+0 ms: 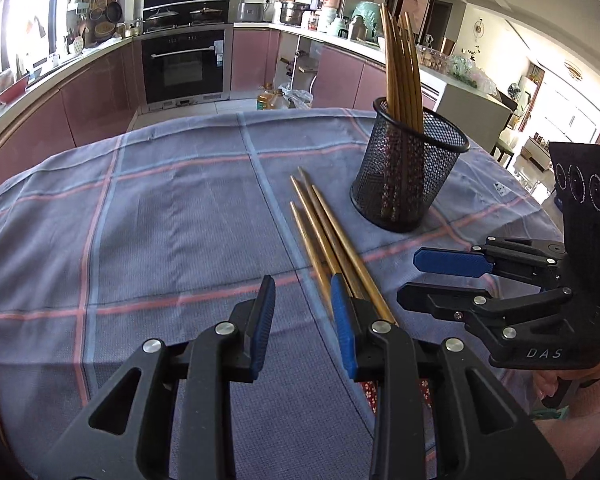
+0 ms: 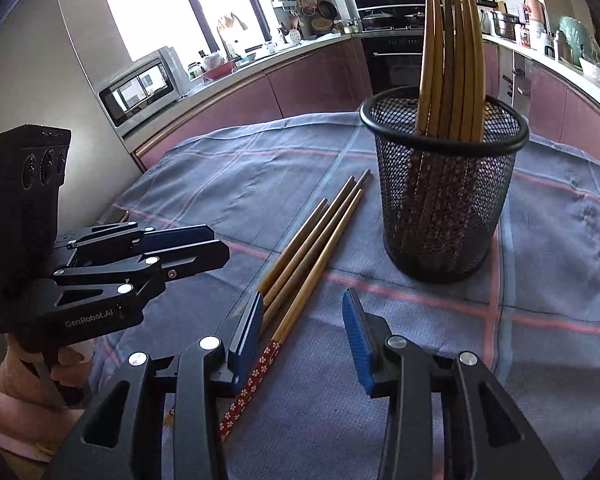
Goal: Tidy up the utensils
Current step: 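Open both tools and move them back to the chopsticks on the cloth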
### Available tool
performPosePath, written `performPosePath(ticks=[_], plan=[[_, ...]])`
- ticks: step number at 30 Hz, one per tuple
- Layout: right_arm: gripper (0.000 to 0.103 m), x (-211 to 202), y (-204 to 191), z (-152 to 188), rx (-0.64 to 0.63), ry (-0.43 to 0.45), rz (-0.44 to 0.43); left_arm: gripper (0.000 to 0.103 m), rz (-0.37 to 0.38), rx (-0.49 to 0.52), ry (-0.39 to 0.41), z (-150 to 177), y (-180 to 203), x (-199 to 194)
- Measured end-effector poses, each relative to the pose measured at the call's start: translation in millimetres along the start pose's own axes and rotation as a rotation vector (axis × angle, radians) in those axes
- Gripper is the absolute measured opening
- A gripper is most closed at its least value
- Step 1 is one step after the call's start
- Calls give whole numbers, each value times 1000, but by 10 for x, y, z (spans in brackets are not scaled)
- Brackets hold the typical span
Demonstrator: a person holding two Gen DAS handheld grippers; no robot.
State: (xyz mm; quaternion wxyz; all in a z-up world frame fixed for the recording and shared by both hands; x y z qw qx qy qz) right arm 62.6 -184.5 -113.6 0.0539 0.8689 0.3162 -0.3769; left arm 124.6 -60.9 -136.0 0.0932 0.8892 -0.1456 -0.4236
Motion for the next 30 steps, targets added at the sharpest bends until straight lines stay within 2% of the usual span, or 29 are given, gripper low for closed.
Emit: performPosePath(ticks=[6,20,30], plan=[[39,39,-33,79,-5,-23,20,29,0,7,-25,138,14,73],[37,117,-87,111,-42,-59,80,30,-15,48,-47,198,104,207],[25,120,-42,128,-29,-72,93,32,-35,69,-44,204,139,267]])
Point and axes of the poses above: each gripper's, at about its wrist camera, not at the fingertips, and x roughly the way its jaws point, y to its right, z to its underside, the point moved 7 cm from there along x, roughly the way its jaws point, and after that the axes turned 14 degrees about -x, right-handed, at the moved point
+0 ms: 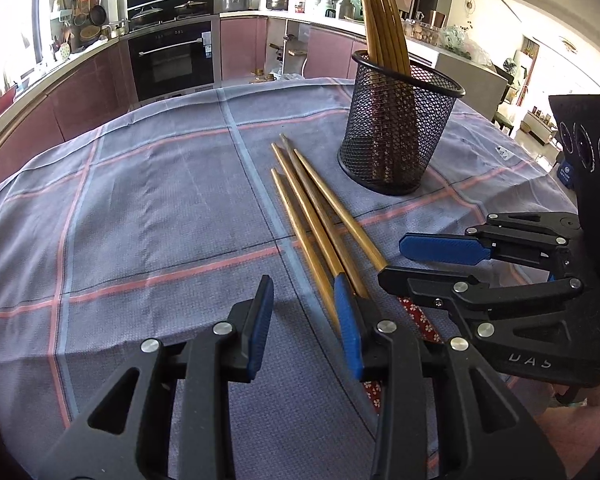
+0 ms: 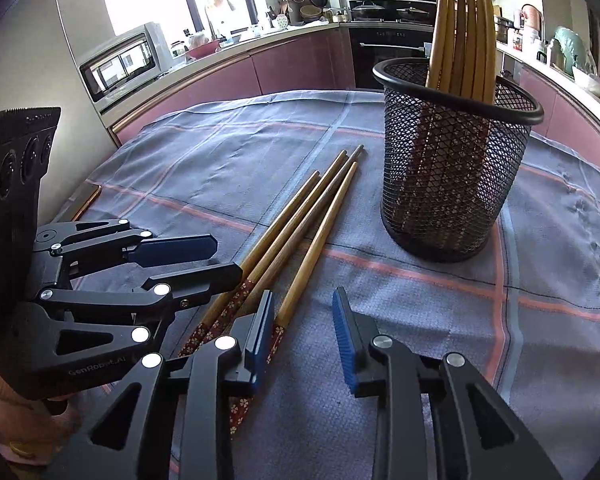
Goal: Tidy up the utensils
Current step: 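Open both tools and move them back to the chopsticks on the cloth, then grasp a red-tipped chopstick with the left tool while the right tool grasps another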
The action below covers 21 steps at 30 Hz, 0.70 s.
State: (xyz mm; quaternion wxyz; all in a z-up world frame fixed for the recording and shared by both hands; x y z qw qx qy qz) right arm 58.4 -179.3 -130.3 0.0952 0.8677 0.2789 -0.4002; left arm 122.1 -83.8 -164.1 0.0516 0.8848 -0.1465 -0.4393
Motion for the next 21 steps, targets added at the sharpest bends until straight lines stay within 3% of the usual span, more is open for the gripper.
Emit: performPosePath(ticks=[15,21], plan=[[23,55,98,-109,15,1,20,34,-18,3,0,-85,-4,72],[23,136,131,-141,15,-4,19,26,-32,-5,-11,-112,-31,147]])
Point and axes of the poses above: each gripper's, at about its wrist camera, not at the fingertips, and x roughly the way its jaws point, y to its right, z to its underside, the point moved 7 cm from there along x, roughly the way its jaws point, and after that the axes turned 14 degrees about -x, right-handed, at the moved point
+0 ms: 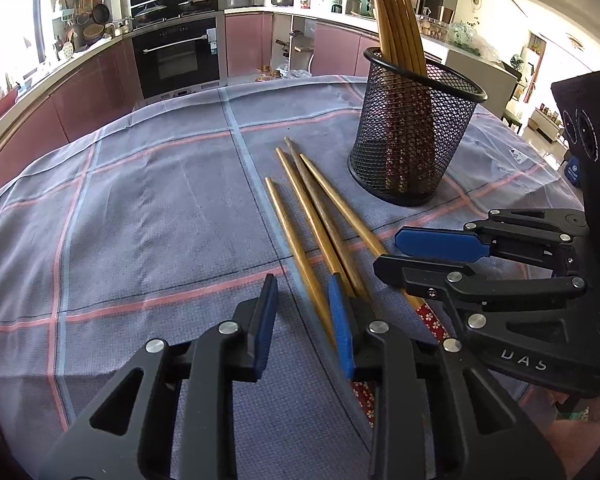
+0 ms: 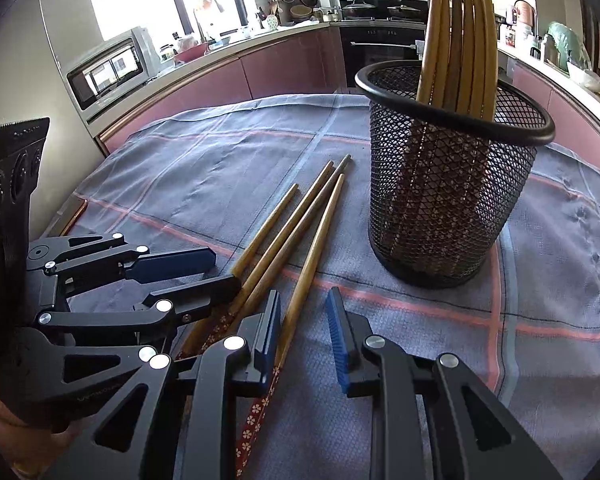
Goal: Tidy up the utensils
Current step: 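Grasp a red-tipped chopstick with the left tool while the right tool grasps another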
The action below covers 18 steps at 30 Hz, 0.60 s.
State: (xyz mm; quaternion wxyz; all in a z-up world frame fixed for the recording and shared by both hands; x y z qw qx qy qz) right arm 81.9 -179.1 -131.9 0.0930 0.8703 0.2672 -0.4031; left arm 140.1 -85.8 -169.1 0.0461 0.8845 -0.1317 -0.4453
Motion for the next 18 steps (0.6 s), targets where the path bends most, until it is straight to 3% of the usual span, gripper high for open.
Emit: performPosePath(ticks=[10,15,18], plan=[[21,66,52,-60,16,2,9,24,-10,-10,-8,-96,-9,87],[10,53,96,-42,53,13,-3,11,-10,-23,-4,-109,0,105],[8,31,130,-22,80,22,-8,8,-13,-48,8,-110,-22,89]])
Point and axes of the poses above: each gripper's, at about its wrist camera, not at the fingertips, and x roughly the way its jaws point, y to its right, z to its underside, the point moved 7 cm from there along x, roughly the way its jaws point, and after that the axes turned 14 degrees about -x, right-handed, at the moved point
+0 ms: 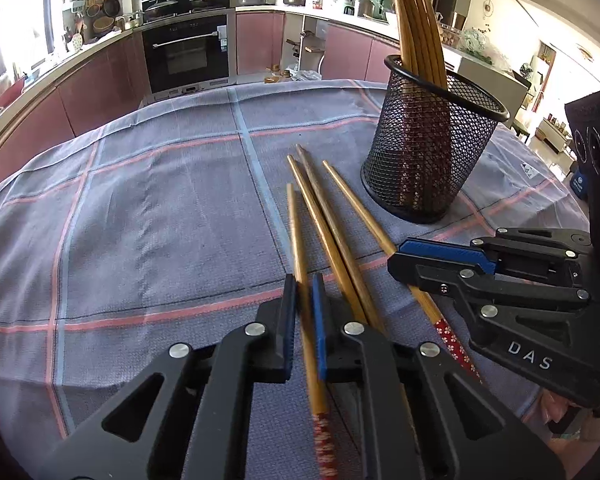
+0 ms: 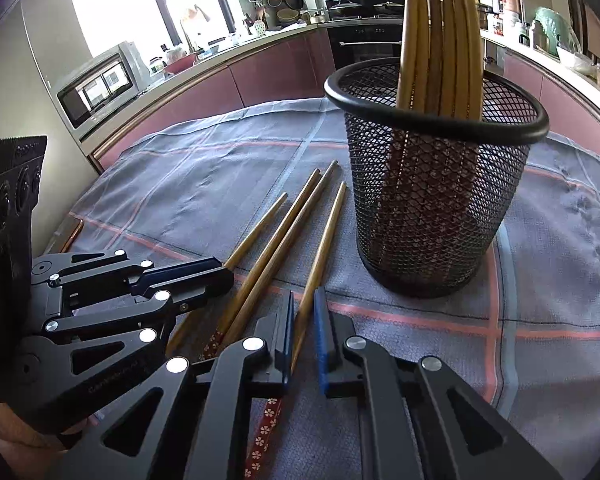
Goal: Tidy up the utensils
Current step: 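Grasp a red-tipped chopstick with the left tool while the right tool grasps another, then lift both held chopsticks upright above the mesh cup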
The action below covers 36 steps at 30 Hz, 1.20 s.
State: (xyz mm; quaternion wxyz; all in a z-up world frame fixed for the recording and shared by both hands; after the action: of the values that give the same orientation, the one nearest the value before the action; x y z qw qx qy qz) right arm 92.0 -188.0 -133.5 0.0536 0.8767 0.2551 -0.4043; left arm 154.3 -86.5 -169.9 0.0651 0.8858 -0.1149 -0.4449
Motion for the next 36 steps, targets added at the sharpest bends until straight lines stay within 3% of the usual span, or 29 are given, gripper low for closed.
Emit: performPosePath(ticks=[8,16,27,36], plan=[[5,-168,-17,-10,0,47,-32,8,29,2,23,42,10,-153],[6,-106,-147,35,-46,3,-83,8,51,31,-19,129,48,-111],[9,23,-153,14,-68,-28,-70,9,58,64,-53,123,60,-36],[6,-182,-132,-37,-68,33,-74,8,88,32,-37,64,84,-136]])
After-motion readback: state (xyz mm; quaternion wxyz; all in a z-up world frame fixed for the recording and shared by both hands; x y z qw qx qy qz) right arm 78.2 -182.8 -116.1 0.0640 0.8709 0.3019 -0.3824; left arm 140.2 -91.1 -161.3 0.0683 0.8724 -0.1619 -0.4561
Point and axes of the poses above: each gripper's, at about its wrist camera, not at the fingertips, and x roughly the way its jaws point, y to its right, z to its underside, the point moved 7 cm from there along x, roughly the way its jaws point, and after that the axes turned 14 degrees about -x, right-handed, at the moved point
